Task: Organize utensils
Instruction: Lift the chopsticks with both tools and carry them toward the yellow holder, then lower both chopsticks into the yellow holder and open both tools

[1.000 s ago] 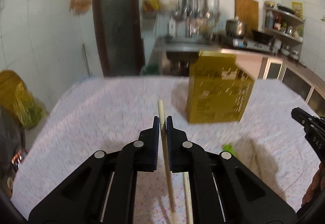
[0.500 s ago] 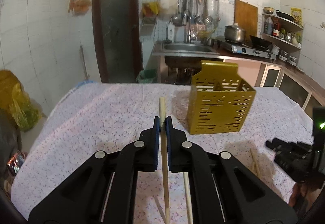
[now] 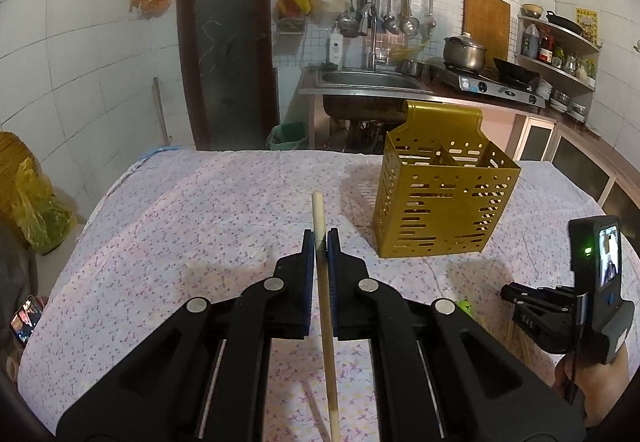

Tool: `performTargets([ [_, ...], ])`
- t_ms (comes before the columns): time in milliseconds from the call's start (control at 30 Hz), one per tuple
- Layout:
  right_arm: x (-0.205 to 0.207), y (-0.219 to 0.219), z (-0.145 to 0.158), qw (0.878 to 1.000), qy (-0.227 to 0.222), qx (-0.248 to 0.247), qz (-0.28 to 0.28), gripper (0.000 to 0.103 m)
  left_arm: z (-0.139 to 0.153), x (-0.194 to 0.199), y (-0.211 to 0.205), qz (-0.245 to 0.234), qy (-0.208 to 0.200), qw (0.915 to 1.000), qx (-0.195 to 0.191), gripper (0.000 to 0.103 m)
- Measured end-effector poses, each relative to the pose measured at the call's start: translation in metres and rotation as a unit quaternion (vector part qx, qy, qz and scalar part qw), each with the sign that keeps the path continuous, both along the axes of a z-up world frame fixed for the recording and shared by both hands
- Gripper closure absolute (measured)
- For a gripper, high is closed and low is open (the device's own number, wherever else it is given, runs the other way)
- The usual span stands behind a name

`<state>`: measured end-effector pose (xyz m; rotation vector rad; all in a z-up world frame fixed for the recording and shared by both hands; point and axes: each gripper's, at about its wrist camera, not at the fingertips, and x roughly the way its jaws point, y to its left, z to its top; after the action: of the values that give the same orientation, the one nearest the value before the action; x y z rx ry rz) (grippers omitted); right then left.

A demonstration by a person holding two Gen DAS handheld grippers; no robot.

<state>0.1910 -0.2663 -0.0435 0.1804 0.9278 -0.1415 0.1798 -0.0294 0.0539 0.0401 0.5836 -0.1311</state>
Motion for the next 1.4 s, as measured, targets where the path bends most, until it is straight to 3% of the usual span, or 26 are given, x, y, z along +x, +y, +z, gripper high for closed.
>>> performTargets([
  [233, -0.044, -0.007, 0.055, 0.992, -0.124, 0.014, -0.013, 0.098, 0.007, -0.013, 0.002, -0.002, -0.016, 0.9999, -0.006, 0.098],
  [400, -0.084, -0.003, 0.100, 0.972, -0.234, -0.022, -0.019, 0.098, 0.011, -0.024, 0.006, 0.001, -0.031, 0.9995, -0.012, 0.098],
  [533, -0.111, 0.000, 0.111, 0.954, -0.296, -0.042, -0.034, 0.098, 0.013, -0.037, 0.010, 0.005, -0.048, 0.9987, -0.015, 0.098],
  [700, -0.125, 0.000, 0.096, 0.949, -0.312, -0.037, -0.037, 0.098, 0.016, -0.050, 0.015, 0.007, -0.066, 0.9976, -0.020, 0.098],
  [800, -0.131, -0.004, 0.106, 0.941, -0.335, -0.034, -0.041, 0.098, 0.024, -0.055, 0.017, 0.003, -0.071, 0.9971, -0.026, 0.098],
  [1067, -0.124, -0.008, 0.167, 0.918, -0.394, -0.028, -0.030, 0.098, 0.067, -0.054, 0.007, -0.021, -0.108, 0.9930, -0.044, 0.098],
  [1400, -0.055, -0.003, 0.259, 0.894, -0.446, -0.035, -0.014, 0.098, 0.155, -0.005, -0.025, -0.043, -0.186, 0.9786, -0.078, 0.098],
])
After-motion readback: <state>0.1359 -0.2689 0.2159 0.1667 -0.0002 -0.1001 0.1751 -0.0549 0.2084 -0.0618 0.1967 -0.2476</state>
